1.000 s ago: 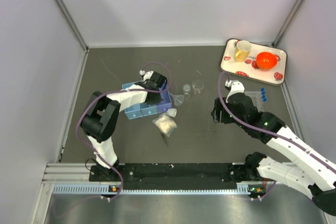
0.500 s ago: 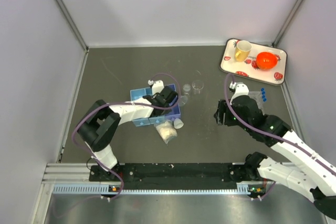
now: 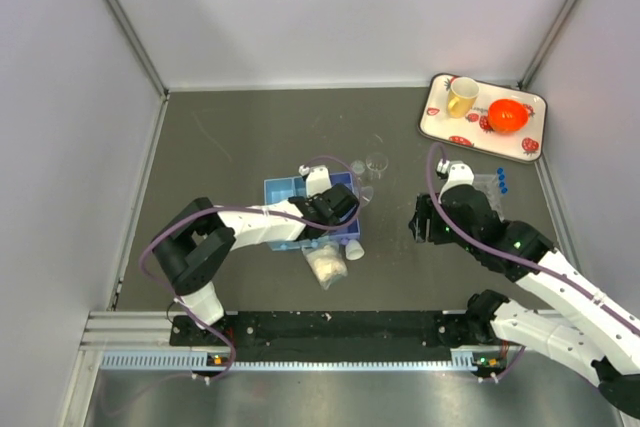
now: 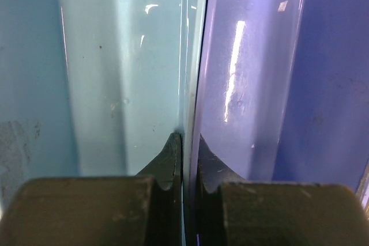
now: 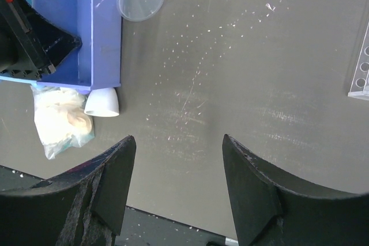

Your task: Organize the chemistry lab equipment

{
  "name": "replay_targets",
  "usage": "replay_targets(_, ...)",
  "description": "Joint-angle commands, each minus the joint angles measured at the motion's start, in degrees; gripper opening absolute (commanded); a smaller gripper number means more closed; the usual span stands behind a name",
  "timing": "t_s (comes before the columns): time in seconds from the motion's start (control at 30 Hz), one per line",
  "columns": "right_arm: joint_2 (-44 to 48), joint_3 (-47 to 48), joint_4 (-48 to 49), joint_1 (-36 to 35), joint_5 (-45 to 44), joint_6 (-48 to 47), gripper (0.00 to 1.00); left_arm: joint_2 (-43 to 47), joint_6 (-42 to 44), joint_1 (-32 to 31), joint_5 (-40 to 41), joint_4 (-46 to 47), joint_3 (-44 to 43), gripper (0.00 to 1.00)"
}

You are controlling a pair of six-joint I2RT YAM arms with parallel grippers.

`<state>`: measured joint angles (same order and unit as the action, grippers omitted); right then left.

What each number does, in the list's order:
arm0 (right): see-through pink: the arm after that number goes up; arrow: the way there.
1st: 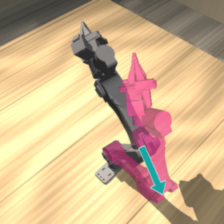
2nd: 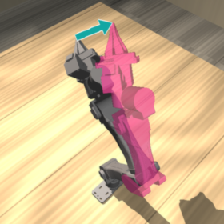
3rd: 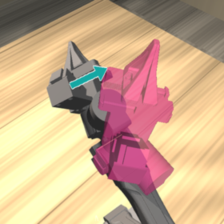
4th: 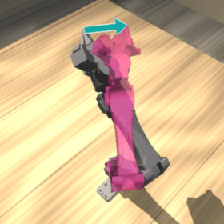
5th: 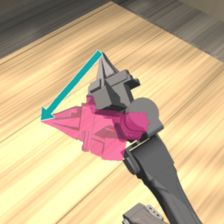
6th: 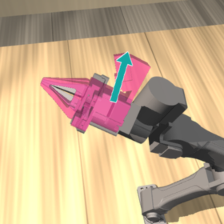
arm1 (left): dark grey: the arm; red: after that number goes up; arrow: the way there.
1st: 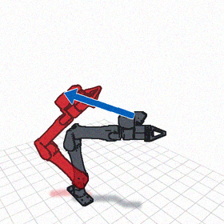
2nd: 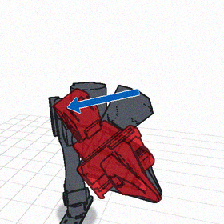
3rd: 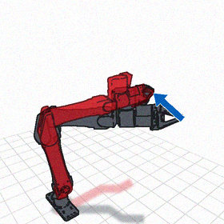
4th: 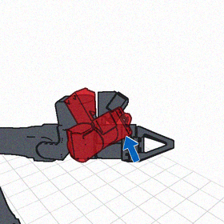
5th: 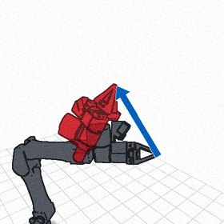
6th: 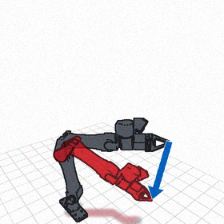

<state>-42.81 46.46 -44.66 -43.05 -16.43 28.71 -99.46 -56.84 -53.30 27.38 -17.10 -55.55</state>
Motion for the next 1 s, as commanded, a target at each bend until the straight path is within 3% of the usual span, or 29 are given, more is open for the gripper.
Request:
replay_targets(0.0, 0.5, -0.7, -0.2, -0.7, -1.7, 0.5, 0.63, -6.2, -14.4, -1.0, -9.4, 2.1, 4.3, 0.00)
replay_targets(0.17, -0.5, -0.6, -0.1, -0.7, -2.2, 0.2, 0.63, -4.4, -10.8, 0.6, -4.1, -6.2, -0.4, 0.00)
replay_targets(0.4, -2.7, 0.0, 1.0, -0.8, -2.8, -0.1, 0.63, -2.1, -2.1, 7.4, -7.6, -4.3, -0.2, 0.00)
replay_targets(0.8, -8.2, 2.0, 3.4, -0.8, -3.8, -1.1, 0.64, -10.0, 7.0, 14.4, -12.7, -3.7, -8.4, 0.00)
replay_targets(0.93, -9.2, 2.5, 3.6, -0.9, -4.8, -1.4, 0.66, -11.8, 7.3, 14.9, -15.5, -4.1, -11.3, 0.08)
replay_targets(0.97, -9.5, 2.6, 3.7, -0.8, -4.8, -1.3, 0.66, -11.9, 6.7, 15.0, -16.6, -3.8, -11.4, 0.18)
